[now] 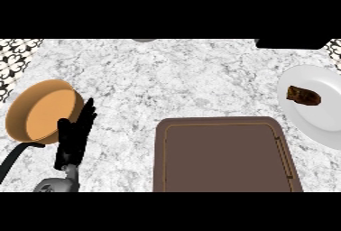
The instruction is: Pick the sweet potato from the tray and place it in the plate
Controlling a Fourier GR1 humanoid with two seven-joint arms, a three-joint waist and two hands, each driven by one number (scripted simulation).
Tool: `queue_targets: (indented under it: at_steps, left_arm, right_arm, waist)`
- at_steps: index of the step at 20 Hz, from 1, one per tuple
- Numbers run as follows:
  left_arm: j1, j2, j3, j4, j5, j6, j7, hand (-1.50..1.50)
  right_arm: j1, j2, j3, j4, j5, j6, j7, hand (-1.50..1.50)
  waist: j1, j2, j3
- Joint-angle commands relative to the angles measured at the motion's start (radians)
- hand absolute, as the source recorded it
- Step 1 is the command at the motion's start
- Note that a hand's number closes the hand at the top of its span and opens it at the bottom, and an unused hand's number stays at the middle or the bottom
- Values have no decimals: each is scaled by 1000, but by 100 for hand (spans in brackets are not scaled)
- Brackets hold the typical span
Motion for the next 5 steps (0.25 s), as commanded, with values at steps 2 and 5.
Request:
queue_targets:
  at_steps: [2, 5]
  left_arm:
    - [-14, 5, 9, 11, 16, -21, -5, 0]
    - [10, -14, -18, -11, -1, -8, 15, 0]
  right_arm:
    - [-1, -17, 4, -1, 2, -9, 24, -150]
    - [11, -9, 10, -1, 9, -54, 27, -150]
  waist:
    - [2, 1, 0]
    - [4, 0, 1]
